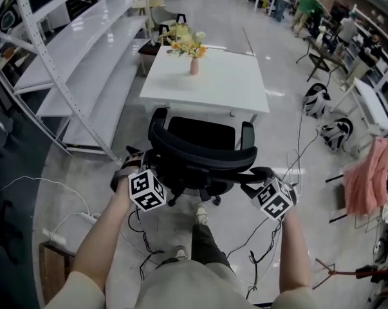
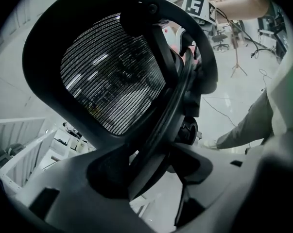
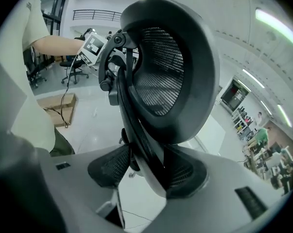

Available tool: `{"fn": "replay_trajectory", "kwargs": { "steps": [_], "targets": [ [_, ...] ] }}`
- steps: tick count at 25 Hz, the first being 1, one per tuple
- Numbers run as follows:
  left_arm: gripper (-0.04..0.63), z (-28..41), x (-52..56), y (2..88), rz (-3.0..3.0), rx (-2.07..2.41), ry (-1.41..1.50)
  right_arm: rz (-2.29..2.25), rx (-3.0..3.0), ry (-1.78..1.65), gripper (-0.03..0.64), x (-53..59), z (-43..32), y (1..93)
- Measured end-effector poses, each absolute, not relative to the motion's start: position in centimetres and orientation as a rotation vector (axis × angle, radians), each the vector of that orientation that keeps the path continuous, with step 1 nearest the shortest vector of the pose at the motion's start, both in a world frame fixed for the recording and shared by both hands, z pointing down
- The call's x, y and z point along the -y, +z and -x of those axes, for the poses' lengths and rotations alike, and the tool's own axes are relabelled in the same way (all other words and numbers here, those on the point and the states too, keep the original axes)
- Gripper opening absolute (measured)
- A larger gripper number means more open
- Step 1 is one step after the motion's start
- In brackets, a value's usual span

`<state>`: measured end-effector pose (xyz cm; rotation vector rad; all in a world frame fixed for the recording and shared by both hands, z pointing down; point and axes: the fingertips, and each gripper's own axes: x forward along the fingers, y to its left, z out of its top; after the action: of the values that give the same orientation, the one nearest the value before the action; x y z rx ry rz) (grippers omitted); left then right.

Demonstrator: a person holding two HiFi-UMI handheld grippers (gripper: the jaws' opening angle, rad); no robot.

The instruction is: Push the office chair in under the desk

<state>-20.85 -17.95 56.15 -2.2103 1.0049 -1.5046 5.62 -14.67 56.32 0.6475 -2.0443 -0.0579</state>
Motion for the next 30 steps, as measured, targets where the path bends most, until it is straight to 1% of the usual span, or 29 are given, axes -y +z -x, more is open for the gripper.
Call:
{"fn": "replay_trajectory", "kwargs": {
  "steps": [8,20,24,30],
  "targets": [
    [0.268,19.7,24.2,55.9,2.179,-1.013,-1.521,-0.683,2.076,-0.133,0.235,21.7,-6.7,55.9],
    [0.268,19.6,35.4,55.6,2.155,-1.077,-1.532,-0.608,2.093,-0.157,0.235,34.3,-6.9,55.8],
    [0.268,19.6,38.7,55.6,2.145,-1.086,-1.546,-0.553,2.087,-0.145,0.219,37.7,-7.0,55.8],
    [0.268,19.2,44.4,55.6,2.136,-1.095,-1.586,-0.595,2.095,-0.187,0.227,43.3,-7.4,55.6]
  ]
}}
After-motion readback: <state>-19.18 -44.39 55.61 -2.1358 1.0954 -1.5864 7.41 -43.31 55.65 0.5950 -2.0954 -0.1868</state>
